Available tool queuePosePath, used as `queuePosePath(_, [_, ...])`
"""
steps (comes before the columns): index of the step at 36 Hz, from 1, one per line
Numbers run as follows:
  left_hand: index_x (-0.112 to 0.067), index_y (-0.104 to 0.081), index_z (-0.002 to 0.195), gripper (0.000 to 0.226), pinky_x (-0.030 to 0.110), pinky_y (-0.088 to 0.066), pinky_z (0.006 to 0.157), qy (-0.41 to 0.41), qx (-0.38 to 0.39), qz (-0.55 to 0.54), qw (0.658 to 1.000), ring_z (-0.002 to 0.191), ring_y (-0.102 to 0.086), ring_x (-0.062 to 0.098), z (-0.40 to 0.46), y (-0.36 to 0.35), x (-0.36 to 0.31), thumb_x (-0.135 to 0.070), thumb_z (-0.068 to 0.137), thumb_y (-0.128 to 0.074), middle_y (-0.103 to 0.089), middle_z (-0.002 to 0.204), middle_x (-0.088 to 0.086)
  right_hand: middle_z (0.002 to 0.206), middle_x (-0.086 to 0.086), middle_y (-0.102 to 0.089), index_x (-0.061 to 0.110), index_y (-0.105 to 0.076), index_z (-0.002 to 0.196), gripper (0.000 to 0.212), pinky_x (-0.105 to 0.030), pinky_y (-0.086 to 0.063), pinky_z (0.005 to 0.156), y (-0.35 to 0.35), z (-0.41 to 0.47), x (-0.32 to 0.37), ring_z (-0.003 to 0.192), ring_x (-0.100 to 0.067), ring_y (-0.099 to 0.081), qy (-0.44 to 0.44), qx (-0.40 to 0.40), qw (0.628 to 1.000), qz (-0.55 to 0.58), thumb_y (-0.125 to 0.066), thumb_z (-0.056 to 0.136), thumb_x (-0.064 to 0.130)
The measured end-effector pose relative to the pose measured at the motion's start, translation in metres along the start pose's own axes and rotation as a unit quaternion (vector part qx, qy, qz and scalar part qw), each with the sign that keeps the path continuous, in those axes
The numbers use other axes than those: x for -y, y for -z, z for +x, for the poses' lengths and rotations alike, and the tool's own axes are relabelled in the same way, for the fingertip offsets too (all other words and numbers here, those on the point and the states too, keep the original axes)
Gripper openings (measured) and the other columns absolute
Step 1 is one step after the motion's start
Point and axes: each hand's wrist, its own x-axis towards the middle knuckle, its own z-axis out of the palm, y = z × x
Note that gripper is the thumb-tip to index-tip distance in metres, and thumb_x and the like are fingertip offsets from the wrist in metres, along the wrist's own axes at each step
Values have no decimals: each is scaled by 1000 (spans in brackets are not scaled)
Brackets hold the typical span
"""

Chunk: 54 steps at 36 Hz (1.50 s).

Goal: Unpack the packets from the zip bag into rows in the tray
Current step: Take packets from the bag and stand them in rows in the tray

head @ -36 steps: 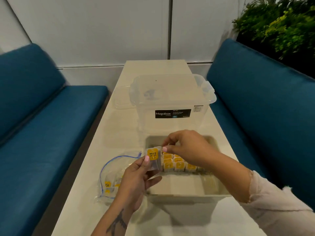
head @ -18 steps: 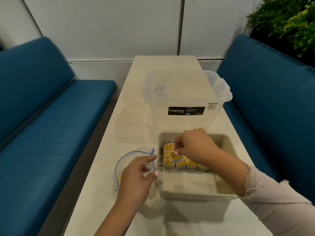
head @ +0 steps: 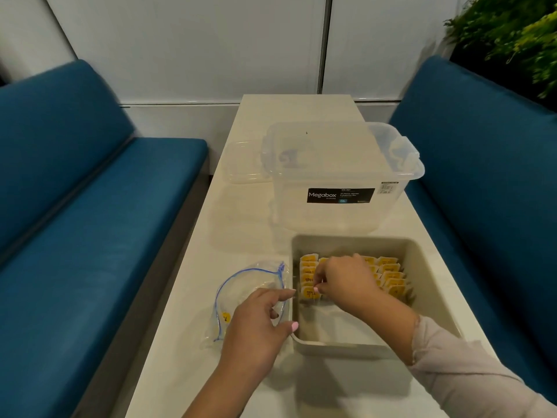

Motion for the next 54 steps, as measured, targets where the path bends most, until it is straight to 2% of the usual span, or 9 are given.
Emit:
queuePosePath(15, [-44,-60,108,46,7,-39,68,25,12,17,999,79,-54,-1,3,2,-3,-22,72,-78,-57,106,-23,98,8,-68,34,-72,95,17,-33,-43,87,-7,0,0,96,-16,-60,0,-7,1000,-26,-61,87,44])
queuePosePath(24, [-56,-52,91,47,3,-38,64,9,0,6,1000,76,-54,-4,2,5,-3,-23,71,-79,-57,100,-26,97,8,-69,34,-73,95,16,-32,-44,91,-9,-3,-2,98,-15,-59,-4,-9,1000,8,-62,87,42])
queuePosePath(30, [-44,-62,81,36,4,-39,65,-27,-82,-22,996,76,-55,-2,6,24,1,-11,73,-76,-63,94,-21,97,10,-69,35,-72,95,19,-31,-39,92,-4,-5,-5,96,-12,-60,-19,-16,999,42,-63,85,47])
queuePosePath(34, [-39,-62,72,33,3,-30,76,-28,-159,120,980,104,-45,6,12,43,14,-7,76,-69,-53,110,-26,90,11,-62,36,-70,95,18,-31,-37,90,4,-10,-4,95,-12,-58,-25,-29,997,67,-62,85,48])
queuePosePath(38, [-39,-66,95,23,18,-28,93,66,-83,173,979,132,-22,15,11,52,25,-18,85,-61,-36,143,-11,78,15,-50,36,-70,93,17,-30,-36,88,11,-16,4,84,-9,-52,-21,-44,993,104,-61,85,48])
queuePosePath(40, [-37,-60,115,33,26,-31,102,102,-28,170,980,137,-24,16,9,53,32,-22,86,-59,-28,151,-6,78,13,-58,35,-71,90,16,-30,-38,87,14,-19,11,84,-10,-57,-16,-49,991,124,-62,85,47])
queuePosePath(43, [-26,-46,135,53,20,-28,105,107,8,159,981,135,-34,13,5,54,38,-17,85,-59,-30,151,-3,71,11,-61,32,-73,89,15,-26,-40,80,16,-22,26,76,-8,-57,2,-57,986,154,-64,84,44])
queuePosePath(48, [-21,-41,140,59,4,-18,99,73,1,141,987,134,-35,7,-5,55,47,-5,85,-56,-34,148,-7,81,11,-69,31,-73,92,14,-22,-35,73,13,-27,57,74,-4,-55,43,-49,981,181,-64,85,39])
queuePosePath(54, [-27,-45,136,62,0,-15,96,56,-20,131,990,131,-35,0,-18,58,61,2,81,-51,-35,146,-16,105,6,-71,33,-68,110,23,-27,-30,91,-4,-28,106,102,-14,-60,123,0,987,102,-55,90,36])
